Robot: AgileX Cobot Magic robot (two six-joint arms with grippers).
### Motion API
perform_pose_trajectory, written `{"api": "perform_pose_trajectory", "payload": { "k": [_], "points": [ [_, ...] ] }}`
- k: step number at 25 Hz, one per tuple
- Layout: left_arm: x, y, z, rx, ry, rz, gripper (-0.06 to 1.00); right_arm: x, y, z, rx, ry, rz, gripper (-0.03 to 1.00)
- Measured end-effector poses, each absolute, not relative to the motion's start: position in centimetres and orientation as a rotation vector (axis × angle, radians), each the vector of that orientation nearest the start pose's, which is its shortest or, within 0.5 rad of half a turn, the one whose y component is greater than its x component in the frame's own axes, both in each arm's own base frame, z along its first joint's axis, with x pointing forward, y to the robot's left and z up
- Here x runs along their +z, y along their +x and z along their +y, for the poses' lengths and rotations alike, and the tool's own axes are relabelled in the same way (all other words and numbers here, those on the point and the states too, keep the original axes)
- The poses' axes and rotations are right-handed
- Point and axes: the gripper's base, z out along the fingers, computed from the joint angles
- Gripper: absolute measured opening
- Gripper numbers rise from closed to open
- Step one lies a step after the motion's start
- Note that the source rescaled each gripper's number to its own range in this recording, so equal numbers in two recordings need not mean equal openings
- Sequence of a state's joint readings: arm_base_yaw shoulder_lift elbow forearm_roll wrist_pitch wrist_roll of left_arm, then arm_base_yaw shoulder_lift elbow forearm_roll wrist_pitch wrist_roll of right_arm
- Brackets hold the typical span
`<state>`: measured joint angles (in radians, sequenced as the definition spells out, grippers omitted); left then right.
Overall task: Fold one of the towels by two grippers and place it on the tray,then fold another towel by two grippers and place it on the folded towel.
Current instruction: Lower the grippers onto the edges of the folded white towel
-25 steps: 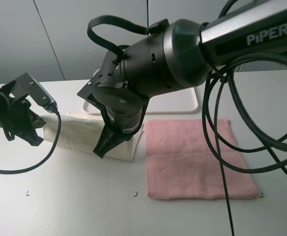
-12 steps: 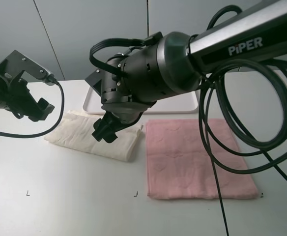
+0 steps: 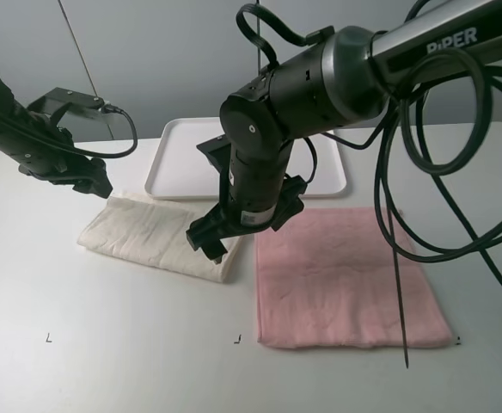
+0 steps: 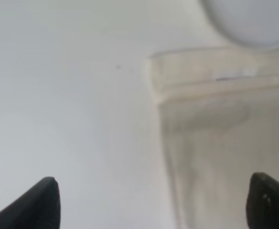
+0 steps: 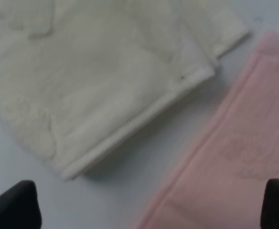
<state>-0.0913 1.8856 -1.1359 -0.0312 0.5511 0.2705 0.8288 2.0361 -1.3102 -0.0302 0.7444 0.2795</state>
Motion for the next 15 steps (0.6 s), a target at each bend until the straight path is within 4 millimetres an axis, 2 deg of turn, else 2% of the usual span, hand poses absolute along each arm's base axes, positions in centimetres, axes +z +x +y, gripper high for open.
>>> {"api": "perform_pose_trajectory", "payload": {
  "k": [2, 7, 15],
  "points": [
    [15.0, 37.6, -3.1, 0.070, 0.421, 2.851, 1.00, 13.7, 26.4, 28.8, 0.164, -0.860, 2.876, 1.00],
    [13.6, 39.4, -3.0, 0.110, 0.391, 2.949, 1.00, 13.7, 26.1, 29.0, 0.209, -0.876, 2.894, 1.00],
    [9.9, 39.6, -3.0, 0.112, 0.408, 3.043, 1.00, 13.7, 26.1, 29.0, 0.211, -0.891, 2.892, 1.00]
  ]
}}
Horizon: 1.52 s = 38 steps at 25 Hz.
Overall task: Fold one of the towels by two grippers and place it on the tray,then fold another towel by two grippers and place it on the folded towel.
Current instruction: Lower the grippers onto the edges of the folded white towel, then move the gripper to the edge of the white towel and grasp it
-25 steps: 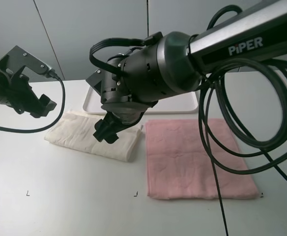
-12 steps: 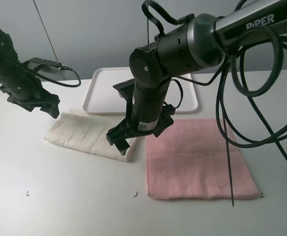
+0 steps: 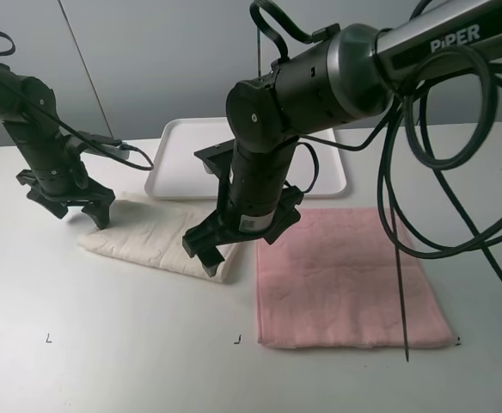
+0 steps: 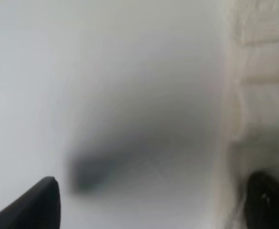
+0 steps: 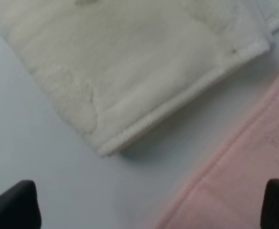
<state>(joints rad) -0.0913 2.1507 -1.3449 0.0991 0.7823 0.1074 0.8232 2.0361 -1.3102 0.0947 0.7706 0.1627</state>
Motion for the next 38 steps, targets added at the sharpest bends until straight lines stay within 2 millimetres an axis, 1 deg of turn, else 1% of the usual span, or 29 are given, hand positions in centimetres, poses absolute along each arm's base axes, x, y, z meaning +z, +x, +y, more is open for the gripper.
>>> {"api": "perform_pose_trajectory", "payload": {
  "k": [10, 15, 18, 23, 25, 28, 33, 38],
  "points": [
    [9.7, 39.6, -3.0, 0.113, 0.409, 3.056, 1.00, 13.7, 26.2, 29.2, 0.224, -0.877, 2.876, 1.00],
    [9.8, 39.4, -2.9, 0.115, 0.408, 3.079, 1.00, 13.8, 26.5, 29.5, 0.262, -0.779, 2.863, 1.00],
    [9.8, 39.2, -2.9, 0.116, 0.409, 3.103, 1.00, 13.7, 27.0, 29.7, 0.282, -0.717, 2.879, 1.00],
    [9.8, 38.9, -2.9, 0.118, 0.411, 3.129, 1.00, 12.8, 29.0, 31.0, 0.344, -0.611, 2.951, 1.00],
    [9.8, 38.9, -2.9, 0.119, 0.412, 3.133, 1.00, 12.4, 29.4, 31.4, 0.360, -0.590, 2.967, 1.00],
    [9.8, 38.9, -2.9, 0.119, 0.412, 3.133, 1.00, 11.7, 29.5, 31.7, 0.366, -0.566, 2.991, 1.00],
    [9.8, 38.9, -2.9, 0.119, 0.415, 3.133, 1.00, 11.1, 29.6, 31.8, 0.366, -0.541, 2.998, 1.00],
    [9.8, 38.9, -2.9, 0.119, 0.415, 3.133, 1.00, 9.1, 29.6, 31.8, 0.342, -0.524, 3.039, 1.00]
  ]
}}
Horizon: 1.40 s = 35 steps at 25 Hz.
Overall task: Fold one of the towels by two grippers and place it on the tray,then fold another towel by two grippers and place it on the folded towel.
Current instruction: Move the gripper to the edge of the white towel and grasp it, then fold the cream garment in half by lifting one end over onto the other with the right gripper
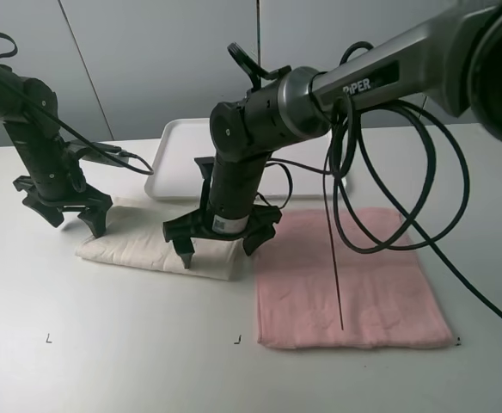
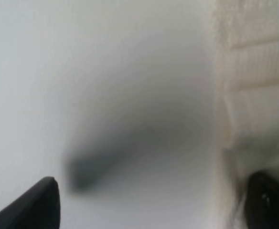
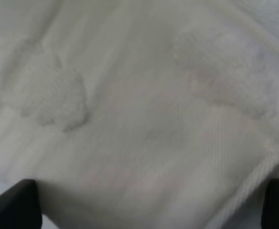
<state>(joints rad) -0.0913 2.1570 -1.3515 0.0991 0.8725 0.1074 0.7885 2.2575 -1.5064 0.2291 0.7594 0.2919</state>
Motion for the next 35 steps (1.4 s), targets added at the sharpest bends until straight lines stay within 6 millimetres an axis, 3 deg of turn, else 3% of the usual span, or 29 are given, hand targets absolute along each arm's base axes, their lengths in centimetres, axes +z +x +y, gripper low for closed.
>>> {"api": "perform_pose_trajectory", "payload": {
  "k": [5, 7, 11, 16, 23, 29, 35],
  "points": [
    [9.7, 38.9, -2.9, 0.119, 0.415, 3.131, 1.00, 9.0, 29.7, 32.2, 0.394, -0.474, 3.039, 1.00],
    [9.7, 38.9, -2.9, 0.120, 0.416, 3.131, 1.00, 8.8, 29.7, 32.2, 0.396, -0.469, 3.042, 0.95],
    [9.7, 38.9, -2.9, 0.120, 0.416, 3.129, 1.00, 8.4, 29.7, 32.2, 0.390, -0.470, 3.044, 0.66],
    [9.7, 39.0, -2.9, 0.120, 0.416, 3.125, 1.00, 8.0, 29.9, 32.2, 0.373, -0.485, 3.028, 0.07],
    [9.7, 39.0, -2.9, 0.120, 0.416, 3.123, 1.00, 8.6, 30.0, 32.2, 0.372, -0.498, 3.006, 0.05],
    [9.7, 39.0, -2.9, 0.118, 0.411, 3.124, 0.99, 12.9, 30.2, 32.2, 0.430, -0.523, 2.905, 0.05],
    [9.7, 39.0, -2.9, 0.115, 0.406, 3.124, 0.99, 14.3, 29.8, 33.0, 0.616, -0.482, 2.881, 0.05]
  ]
}}
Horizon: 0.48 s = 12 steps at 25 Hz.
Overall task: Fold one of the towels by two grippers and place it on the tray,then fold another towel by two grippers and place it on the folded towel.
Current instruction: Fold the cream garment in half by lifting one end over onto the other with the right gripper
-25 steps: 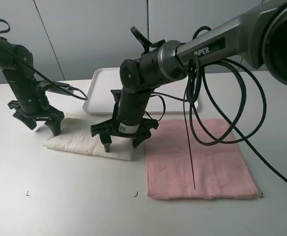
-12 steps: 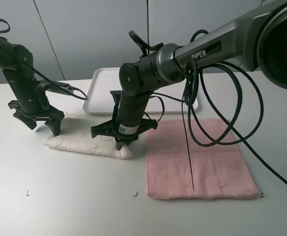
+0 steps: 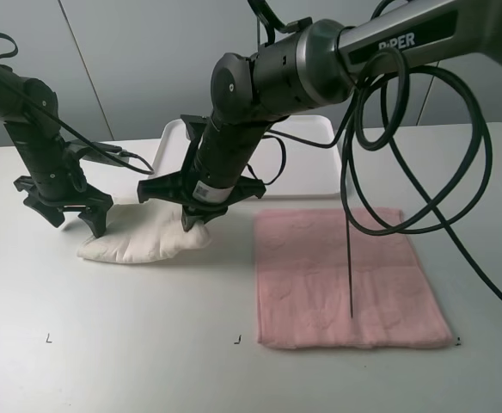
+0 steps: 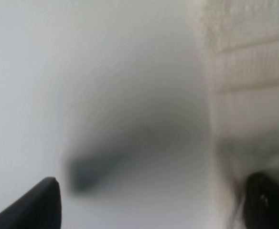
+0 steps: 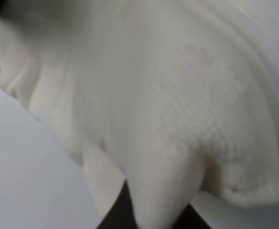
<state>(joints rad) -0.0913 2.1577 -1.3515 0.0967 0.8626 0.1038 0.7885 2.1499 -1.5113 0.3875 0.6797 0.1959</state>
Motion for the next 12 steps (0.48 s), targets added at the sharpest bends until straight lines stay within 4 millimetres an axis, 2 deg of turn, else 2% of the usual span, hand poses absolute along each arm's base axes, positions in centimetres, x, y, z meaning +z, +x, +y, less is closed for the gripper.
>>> {"api": "perform_pose_trajectory", "payload": {
  "k": [6, 12],
  "points": [
    [9.7, 39.0, -2.9, 0.111, 0.402, 3.125, 0.99, 15.3, 29.8, 34.8, 0.930, -0.395, 2.790, 0.05],
    [9.7, 39.0, -2.9, 0.106, 0.398, 3.126, 0.99, 12.5, 29.8, 36.0, 1.113, -0.298, 2.801, 0.05]
  ]
}}
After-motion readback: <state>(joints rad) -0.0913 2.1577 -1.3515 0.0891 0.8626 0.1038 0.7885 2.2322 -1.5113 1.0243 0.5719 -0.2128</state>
